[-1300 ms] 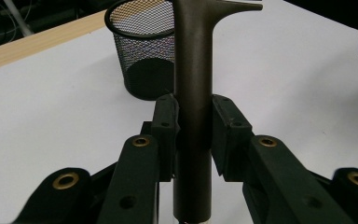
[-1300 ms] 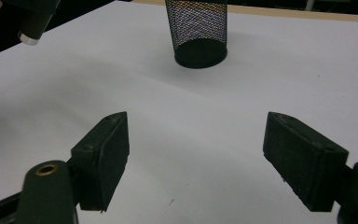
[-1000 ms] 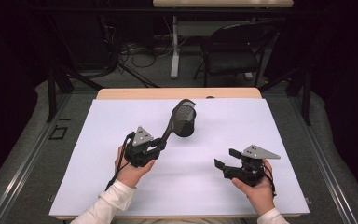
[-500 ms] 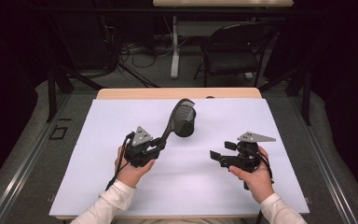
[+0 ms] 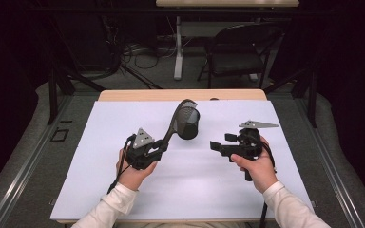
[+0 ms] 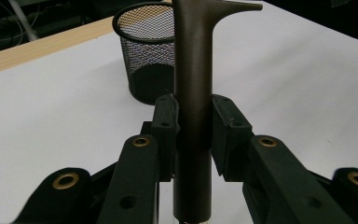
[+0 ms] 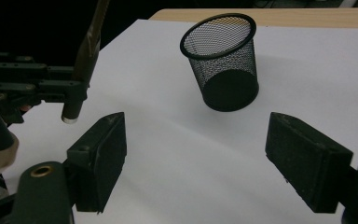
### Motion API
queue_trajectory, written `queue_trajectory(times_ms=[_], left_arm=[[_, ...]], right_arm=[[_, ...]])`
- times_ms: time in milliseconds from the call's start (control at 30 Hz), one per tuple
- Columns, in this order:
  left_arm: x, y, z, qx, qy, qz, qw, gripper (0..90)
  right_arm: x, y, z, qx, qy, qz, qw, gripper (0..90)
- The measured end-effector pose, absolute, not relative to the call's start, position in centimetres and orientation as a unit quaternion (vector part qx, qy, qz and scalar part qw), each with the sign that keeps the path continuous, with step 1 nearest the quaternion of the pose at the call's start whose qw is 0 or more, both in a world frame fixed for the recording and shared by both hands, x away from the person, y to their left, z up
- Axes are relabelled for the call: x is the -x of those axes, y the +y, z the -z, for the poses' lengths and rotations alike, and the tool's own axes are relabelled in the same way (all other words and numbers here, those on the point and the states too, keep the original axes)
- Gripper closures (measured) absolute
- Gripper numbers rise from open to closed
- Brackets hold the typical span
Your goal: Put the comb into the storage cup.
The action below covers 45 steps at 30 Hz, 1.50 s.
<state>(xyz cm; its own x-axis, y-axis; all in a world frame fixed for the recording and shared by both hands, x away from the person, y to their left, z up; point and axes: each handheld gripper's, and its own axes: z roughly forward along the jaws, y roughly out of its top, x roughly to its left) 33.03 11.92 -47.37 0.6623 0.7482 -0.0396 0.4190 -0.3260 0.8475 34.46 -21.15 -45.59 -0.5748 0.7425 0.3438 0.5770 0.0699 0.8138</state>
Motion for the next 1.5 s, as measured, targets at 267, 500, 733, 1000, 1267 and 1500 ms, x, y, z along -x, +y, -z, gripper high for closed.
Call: queue_trajectory(times_ms=[267, 500, 733, 1000, 1267, 1500], left_arm=[[-33.0, 11.9, 47.4, -0.792, 0.367, -0.185, 0.451, 72.8], [-33.0, 12.0, 47.4, -0.79, 0.369, -0.184, 0.454, 72.8], [-33.0, 12.1, 47.3, -0.788, 0.369, -0.187, 0.457, 72.8], [-33.0, 12.2, 47.5, -0.782, 0.372, -0.182, 0.466, 72.8], [-33.0, 12.1, 47.8, -0.781, 0.373, -0.177, 0.468, 72.8], [-32.9, 12.0, 48.0, -0.781, 0.372, -0.176, 0.47, 72.8]], right_arm=[[-35.2, -20.4, 44.9, -0.444, 0.731, -0.512, 0.076, 22.4], [-36.0, -19.5, 44.5, -0.439, 0.733, -0.515, 0.067, 24.1], [-36.6, -19.0, 44.2, -0.438, 0.731, -0.52, 0.056, 26.9], [-37.1, -18.4, 43.2, -0.431, 0.719, -0.543, 0.053, 33.5], [-37.7, -17.6, 42.3, -0.432, 0.708, -0.557, 0.039, 35.1], [-38.4, -17.0, 41.9, -0.443, 0.695, -0.566, 0.015, 37.7]])
